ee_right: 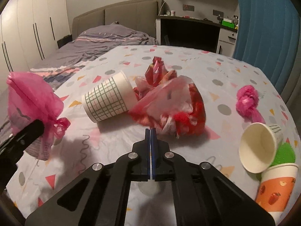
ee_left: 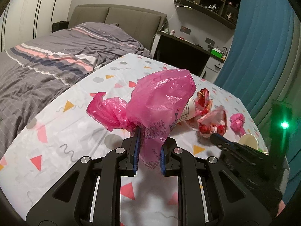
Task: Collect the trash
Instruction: 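Grasp the red-and-white plastic bag with the right gripper while the left holds the pink bag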
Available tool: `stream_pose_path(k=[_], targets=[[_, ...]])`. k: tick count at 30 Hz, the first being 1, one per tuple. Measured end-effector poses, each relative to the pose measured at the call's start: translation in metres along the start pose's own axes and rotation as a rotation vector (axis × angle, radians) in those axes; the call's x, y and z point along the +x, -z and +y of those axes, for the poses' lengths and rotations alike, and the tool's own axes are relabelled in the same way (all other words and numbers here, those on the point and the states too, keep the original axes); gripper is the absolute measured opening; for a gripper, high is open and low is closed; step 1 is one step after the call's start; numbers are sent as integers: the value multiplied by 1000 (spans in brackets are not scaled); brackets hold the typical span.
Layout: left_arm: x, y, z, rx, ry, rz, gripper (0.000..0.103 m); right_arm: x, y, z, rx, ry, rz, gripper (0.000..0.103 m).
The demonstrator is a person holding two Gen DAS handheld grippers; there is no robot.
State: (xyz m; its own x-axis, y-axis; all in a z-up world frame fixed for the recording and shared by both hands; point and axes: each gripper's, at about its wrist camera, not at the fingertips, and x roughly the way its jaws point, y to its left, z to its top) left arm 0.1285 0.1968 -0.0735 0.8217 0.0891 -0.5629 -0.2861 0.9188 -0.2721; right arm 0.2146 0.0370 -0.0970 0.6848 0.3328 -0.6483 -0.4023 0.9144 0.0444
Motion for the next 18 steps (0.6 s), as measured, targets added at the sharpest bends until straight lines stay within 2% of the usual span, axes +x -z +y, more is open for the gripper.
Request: stream_pose_path(k=[8,9,11,15,18], targets=[[-3,-1,1,-3,6,-3,17,-28,-1,-17,47,3,-65,3],[-4,-1,0,-2,8,-5,17,-27,-2,-18,55,2,-61,8],[-4,0,-1,2,4,-8,17,-22,-3,-21,71,4,-57,42],[-4,0,-1,-1,2,-9,16,-4,-10,-22,62,39,-35,46],[-3,-1,-2,2,-2,-7,16,13,-17,-27,88,64,-9,55]])
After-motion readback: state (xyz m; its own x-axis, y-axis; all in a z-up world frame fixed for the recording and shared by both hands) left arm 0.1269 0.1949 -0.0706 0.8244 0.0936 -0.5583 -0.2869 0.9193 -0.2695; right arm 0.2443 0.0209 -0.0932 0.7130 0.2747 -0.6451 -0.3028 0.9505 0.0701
